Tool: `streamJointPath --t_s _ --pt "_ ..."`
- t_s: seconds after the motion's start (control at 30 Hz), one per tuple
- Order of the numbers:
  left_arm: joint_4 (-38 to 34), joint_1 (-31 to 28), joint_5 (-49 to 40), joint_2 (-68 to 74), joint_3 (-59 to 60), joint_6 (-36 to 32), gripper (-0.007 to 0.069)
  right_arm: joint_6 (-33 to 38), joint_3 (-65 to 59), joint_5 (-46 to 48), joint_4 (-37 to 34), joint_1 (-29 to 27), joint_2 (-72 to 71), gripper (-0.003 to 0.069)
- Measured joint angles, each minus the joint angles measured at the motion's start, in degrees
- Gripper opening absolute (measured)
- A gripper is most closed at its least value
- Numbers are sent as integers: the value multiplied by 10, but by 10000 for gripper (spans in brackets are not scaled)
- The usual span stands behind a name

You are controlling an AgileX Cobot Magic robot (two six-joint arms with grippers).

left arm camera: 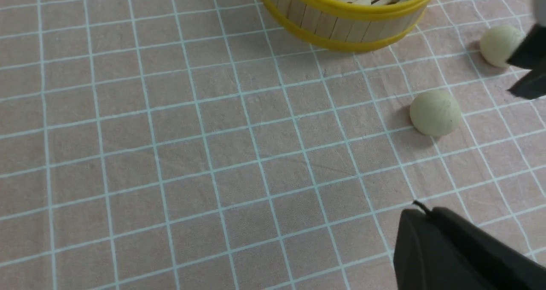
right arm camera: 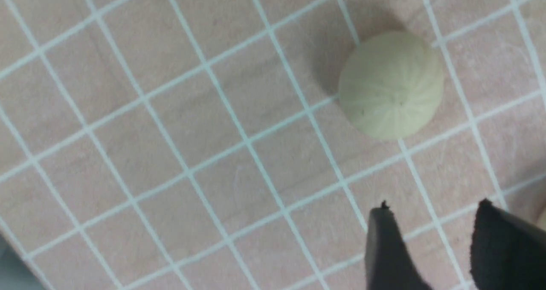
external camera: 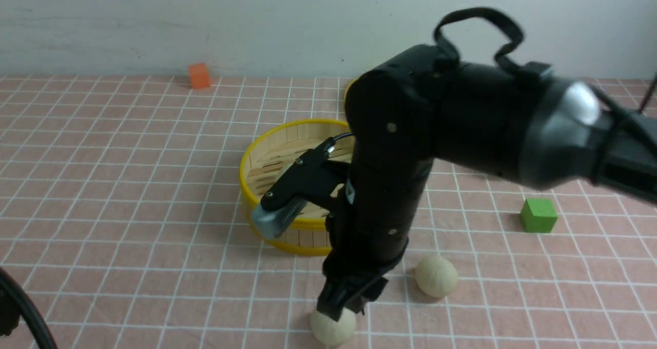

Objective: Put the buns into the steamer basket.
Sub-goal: Use the right arm to grab a steamed stuffed bun

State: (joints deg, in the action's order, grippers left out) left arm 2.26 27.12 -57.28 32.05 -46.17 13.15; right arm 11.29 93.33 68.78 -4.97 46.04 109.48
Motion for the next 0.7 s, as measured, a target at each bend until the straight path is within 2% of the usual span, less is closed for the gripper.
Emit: streamJointPath --t_s 0.07,0.1,0.13,0.2,0.33,0.47,0.57,0.6,0.7 --pt "-2 0 0 0 0 0 -13 -11 12 -14 0 0 26 429" --pt "-3 0 0 0 0 0 -13 -12 12 -18 0 0 31 438" --pt "-4 0 0 0 0 0 -13 -17 16 -30 0 0 47 493" --pt "-4 0 0 0 0 0 -13 -17 19 -45 0 0 64 552" --pt "-4 0 0 0 0 0 -13 -19 19 -65 -2 0 97 580" --pt "-4 0 0 0 0 -9 -13 -19 19 -69 -3 0 113 508" --pt "-4 0 0 0 0 -13 -12 -19 19 -72 0 0 117 377" --pt "-4 0 0 0 0 -13 -12 -19 19 -72 0 0 117 366" --pt "-4 0 0 0 0 -13 -12 -19 24 -69 1 0 117 148"
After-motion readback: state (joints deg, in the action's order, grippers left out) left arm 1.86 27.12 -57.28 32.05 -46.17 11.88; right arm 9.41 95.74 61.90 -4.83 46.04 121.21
